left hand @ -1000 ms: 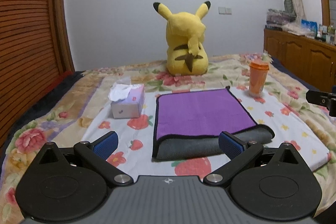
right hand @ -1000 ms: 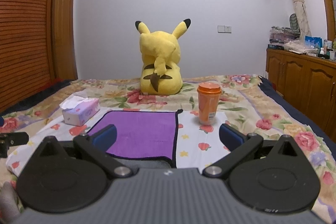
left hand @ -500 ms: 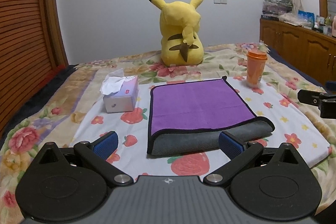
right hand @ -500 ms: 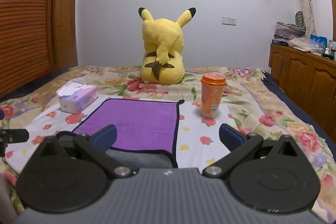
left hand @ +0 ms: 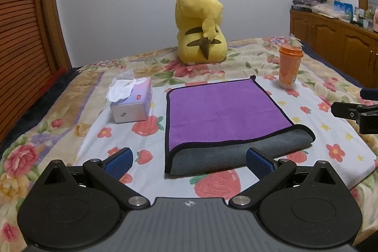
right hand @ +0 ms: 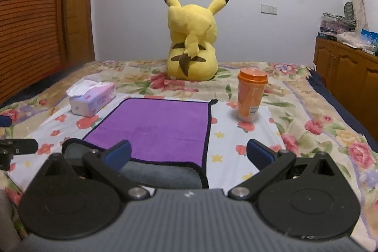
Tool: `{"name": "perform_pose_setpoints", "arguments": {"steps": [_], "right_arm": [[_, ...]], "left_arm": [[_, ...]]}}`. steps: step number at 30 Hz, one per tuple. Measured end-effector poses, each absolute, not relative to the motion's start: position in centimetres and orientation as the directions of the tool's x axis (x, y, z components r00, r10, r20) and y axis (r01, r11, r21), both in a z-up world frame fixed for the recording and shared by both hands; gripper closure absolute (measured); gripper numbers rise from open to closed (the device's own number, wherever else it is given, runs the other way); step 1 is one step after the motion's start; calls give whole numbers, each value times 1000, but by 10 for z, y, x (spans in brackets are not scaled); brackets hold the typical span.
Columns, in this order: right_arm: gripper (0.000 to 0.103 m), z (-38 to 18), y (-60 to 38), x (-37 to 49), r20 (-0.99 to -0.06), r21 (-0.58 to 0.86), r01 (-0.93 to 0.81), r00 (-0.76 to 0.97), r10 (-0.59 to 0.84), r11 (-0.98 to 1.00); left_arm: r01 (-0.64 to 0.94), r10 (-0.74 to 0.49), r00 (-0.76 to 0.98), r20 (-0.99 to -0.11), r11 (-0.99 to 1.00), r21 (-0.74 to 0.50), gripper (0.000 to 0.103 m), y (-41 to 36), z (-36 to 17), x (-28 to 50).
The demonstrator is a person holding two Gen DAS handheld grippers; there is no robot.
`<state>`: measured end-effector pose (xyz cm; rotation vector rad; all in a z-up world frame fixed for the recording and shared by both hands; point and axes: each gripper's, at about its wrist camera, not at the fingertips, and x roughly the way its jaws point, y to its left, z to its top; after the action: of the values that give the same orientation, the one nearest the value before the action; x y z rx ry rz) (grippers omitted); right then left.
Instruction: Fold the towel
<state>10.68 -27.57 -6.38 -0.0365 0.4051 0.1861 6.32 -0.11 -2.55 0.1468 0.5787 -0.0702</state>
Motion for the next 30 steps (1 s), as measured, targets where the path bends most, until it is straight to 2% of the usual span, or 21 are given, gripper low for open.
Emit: {"name": "perform_pose_setpoints", "arguments": {"steps": [18, 30], "right_arm": [[0, -77, -259, 142, -482, -39, -290, 844, 236, 956], [0, -91, -259, 169, -540, -22, -318, 801, 257, 948]], "left_arm": [[116, -39, 816, -576, 988, 97, 0, 17, -34, 106], [151, -70, 779, -623, 986, 77, 12, 28, -48, 137]]}}
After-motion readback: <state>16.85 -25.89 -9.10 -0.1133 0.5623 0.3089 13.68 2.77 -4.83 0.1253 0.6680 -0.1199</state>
